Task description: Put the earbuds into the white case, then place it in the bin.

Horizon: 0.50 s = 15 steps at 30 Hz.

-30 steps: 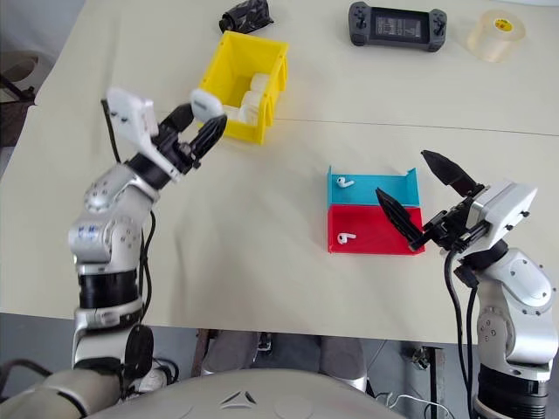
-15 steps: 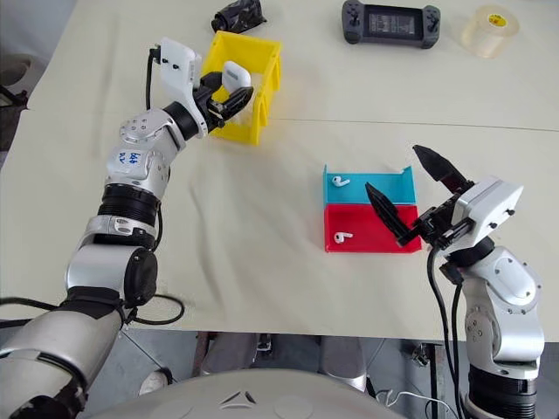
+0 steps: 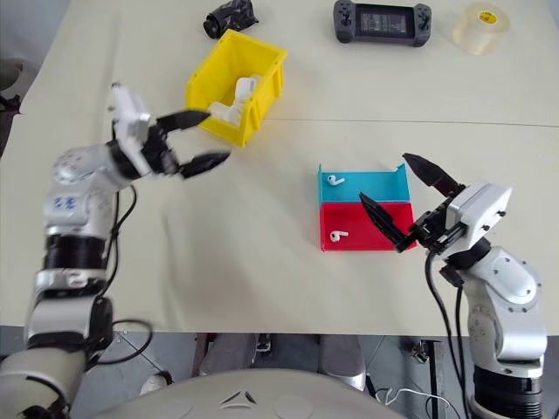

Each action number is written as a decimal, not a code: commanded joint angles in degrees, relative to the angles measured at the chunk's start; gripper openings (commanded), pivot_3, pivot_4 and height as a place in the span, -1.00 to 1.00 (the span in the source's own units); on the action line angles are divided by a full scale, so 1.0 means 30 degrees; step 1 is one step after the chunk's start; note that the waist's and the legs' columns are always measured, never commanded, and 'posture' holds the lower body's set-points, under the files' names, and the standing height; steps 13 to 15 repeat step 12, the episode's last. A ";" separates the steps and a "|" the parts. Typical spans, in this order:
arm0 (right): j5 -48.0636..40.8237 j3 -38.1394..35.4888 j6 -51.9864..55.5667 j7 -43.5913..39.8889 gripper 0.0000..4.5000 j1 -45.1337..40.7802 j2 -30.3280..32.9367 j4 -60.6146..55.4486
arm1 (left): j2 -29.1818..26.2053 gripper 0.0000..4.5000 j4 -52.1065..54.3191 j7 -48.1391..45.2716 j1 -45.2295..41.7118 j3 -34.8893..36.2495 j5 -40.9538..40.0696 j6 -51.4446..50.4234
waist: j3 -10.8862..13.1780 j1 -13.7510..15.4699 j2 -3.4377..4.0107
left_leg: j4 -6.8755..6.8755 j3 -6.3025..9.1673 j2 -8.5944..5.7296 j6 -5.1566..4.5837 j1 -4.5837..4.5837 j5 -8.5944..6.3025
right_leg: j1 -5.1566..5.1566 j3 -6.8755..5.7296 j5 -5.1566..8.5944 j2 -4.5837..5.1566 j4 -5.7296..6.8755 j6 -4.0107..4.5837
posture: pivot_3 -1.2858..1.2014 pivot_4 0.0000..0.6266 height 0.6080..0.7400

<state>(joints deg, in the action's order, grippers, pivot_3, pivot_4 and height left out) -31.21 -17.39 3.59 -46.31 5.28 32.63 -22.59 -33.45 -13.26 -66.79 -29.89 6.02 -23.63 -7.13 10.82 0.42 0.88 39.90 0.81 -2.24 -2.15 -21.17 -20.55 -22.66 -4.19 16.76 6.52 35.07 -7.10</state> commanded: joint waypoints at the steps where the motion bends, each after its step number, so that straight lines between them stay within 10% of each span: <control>1: -0.0543 -0.0650 -0.0614 -0.1891 1.00 -0.0628 0.1193 0.0747 | -0.1031 0.99 0.2210 -0.1278 0.1489 0.1091 -0.1053 0.0755 | 0.0002 0.0168 0.0004 | 0.0009 0.0029 -0.0004 -0.0001 0.0002 0.0000 | 0.0015 0.0026 0.0002 0.0009 -0.0007 0.0004 | 0.03 -0.52 1.00; 15: -0.0317 -0.0726 -0.1507 -0.5781 1.00 -0.1718 0.3145 0.3969 | -0.1268 0.99 0.4475 0.1869 0.5390 0.1953 0.0349 0.2513 | 0.0002 0.0337 0.0003 | 0.0010 0.0044 -0.0007 -0.0025 -0.0001 -0.0017 | 0.0033 0.0081 0.0001 0.0055 -0.0037 0.0005 | 0.03 -0.52 1.00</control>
